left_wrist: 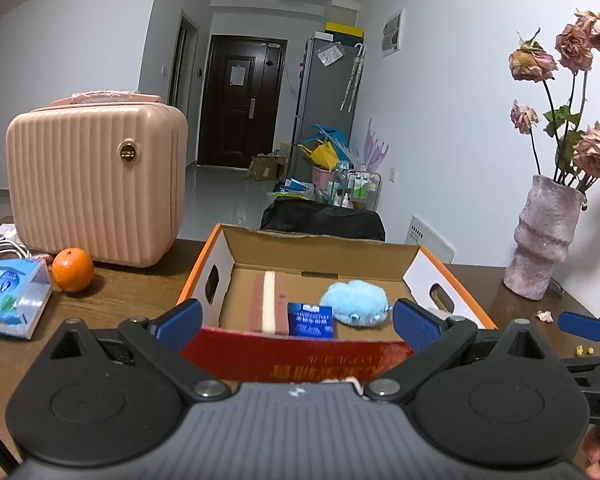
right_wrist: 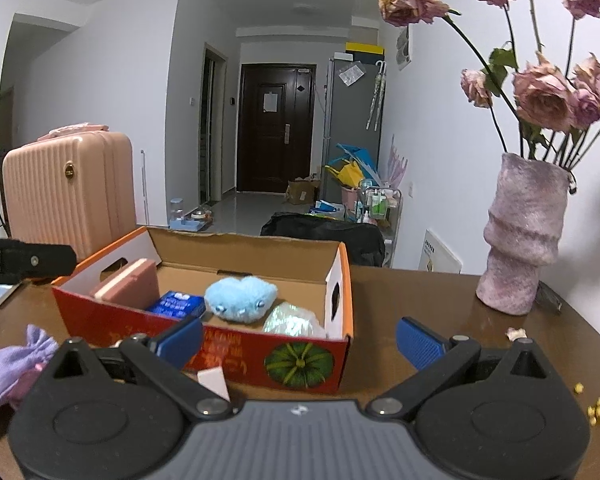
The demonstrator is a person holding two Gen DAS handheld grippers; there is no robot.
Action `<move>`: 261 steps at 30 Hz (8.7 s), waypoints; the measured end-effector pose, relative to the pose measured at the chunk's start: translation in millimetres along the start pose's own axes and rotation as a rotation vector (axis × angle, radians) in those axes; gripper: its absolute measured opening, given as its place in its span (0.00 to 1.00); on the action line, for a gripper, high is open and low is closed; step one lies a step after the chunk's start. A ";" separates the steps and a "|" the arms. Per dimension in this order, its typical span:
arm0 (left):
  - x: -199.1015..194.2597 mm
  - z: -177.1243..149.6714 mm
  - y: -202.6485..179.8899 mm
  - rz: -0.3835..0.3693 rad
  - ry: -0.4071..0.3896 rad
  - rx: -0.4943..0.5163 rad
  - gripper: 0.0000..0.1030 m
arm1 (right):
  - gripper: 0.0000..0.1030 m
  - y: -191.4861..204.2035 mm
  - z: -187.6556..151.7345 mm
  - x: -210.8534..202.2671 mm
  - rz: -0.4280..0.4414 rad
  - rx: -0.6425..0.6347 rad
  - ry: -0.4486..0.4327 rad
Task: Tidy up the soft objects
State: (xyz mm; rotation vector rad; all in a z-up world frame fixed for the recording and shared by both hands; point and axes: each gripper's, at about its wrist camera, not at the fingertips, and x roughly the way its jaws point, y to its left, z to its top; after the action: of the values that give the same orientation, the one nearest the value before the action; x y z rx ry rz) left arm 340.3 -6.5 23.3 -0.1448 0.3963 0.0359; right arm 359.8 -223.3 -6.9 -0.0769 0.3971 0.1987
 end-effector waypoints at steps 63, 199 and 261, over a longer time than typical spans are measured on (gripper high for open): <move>-97.9 -98.2 11.3 -0.019 0.152 0.074 1.00 | 0.86 -6.4 -101.1 -54.7 -0.043 0.013 0.197; -95.4 -76.9 49.0 -0.039 -0.007 0.062 0.37 | 0.53 33.2 -81.6 -98.6 0.011 0.049 -0.083; -60.2 -27.5 4.6 -0.086 -0.095 -0.002 0.37 | 0.54 52.4 -20.6 -51.7 0.034 0.052 -0.224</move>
State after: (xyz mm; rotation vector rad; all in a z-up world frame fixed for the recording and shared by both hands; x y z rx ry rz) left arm 274.0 -6.3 20.9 -0.1616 0.2947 -0.0417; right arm 294.5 -183.6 -7.5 0.0033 0.1805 0.2284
